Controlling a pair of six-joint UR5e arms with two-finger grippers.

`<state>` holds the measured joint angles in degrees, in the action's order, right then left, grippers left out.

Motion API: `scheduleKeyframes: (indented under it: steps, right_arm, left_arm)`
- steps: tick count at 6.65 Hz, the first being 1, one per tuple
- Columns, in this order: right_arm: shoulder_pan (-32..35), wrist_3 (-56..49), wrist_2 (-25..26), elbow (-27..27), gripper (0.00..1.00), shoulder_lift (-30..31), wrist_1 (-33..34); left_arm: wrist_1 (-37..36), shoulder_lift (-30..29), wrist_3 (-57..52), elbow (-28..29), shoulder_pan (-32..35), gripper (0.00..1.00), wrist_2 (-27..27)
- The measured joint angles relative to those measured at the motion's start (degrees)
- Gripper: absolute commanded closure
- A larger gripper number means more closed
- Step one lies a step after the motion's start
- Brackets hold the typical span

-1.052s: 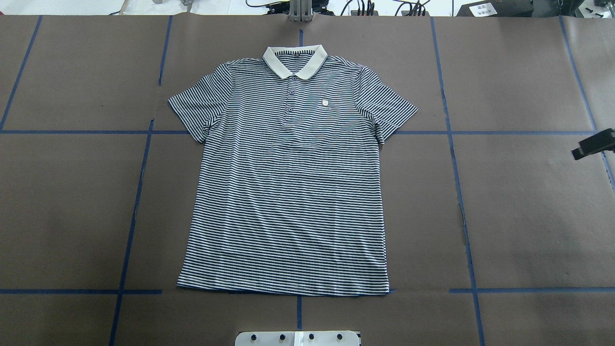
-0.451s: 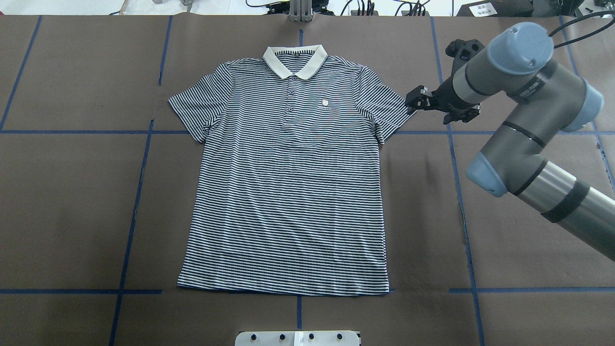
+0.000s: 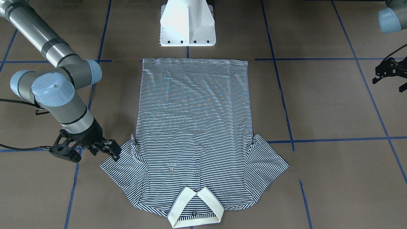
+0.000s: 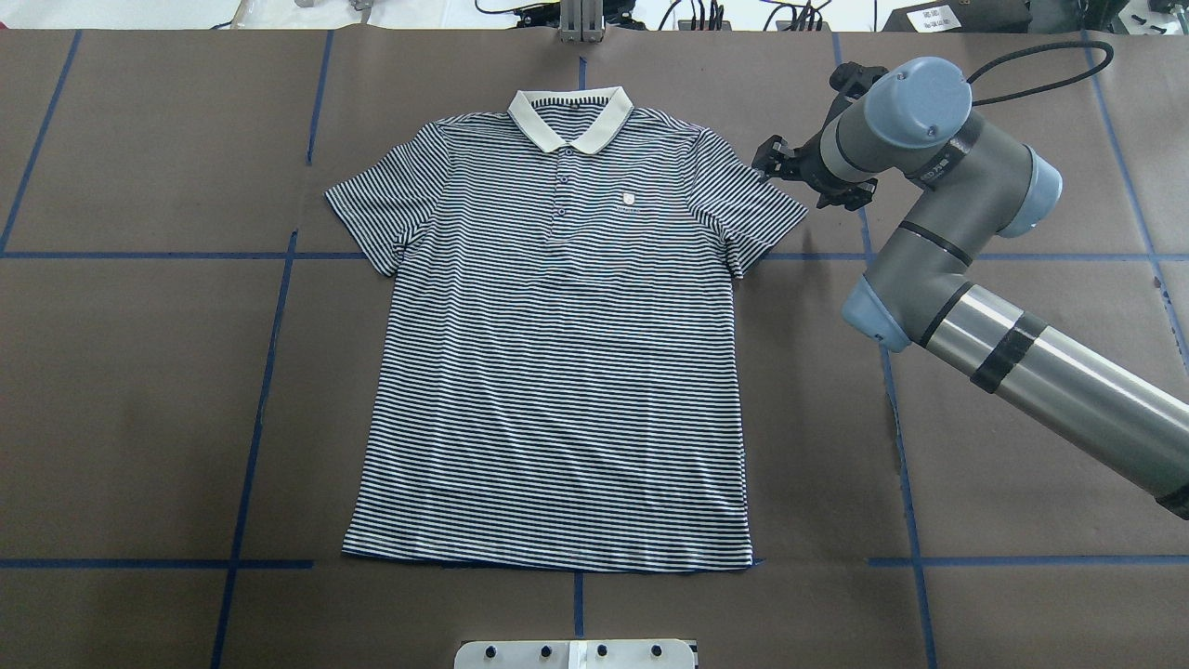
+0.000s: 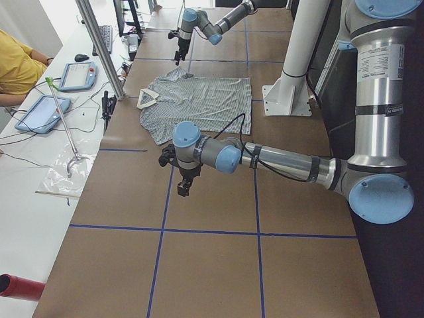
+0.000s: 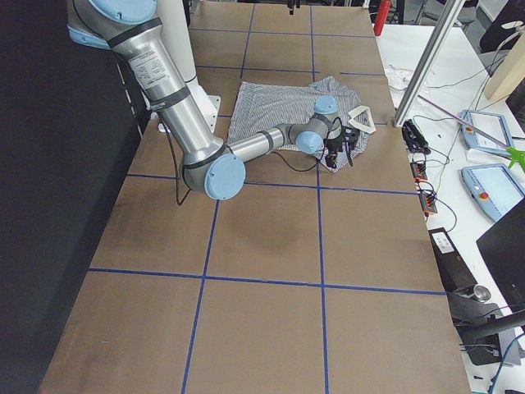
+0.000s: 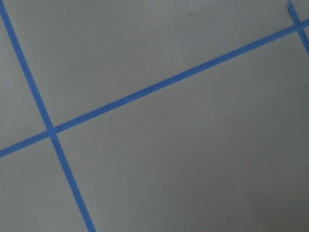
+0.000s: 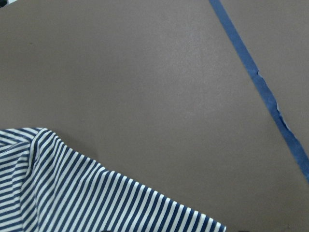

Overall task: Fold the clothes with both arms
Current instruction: 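Move the right gripper toward the sleeve nearest it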

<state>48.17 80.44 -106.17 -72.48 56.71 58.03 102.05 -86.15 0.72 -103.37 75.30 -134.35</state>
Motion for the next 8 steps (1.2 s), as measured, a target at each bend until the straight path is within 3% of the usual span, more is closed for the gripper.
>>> scheduleKeyframes:
  steps: [1,3,8]
  right_arm:
    - [-0.26,-0.03,1.75,1.93,0.34,-0.42,-0.14]
    - [-1.06,-0.02,3.09,3.25,0.99,-0.51,-0.17]
    - [-1.54,-0.04,1.69,2.37,1.0,-0.45,0.6]
  left_arm:
    - [0.71,0.0,0.02,0.01,-0.03,0.0,0.01]
    - [1.08,0.01,-0.01,0.02,-0.06,0.0,0.05]
    - [1.13,0.01,0.04,-0.37,-0.09,0.0,-0.11]
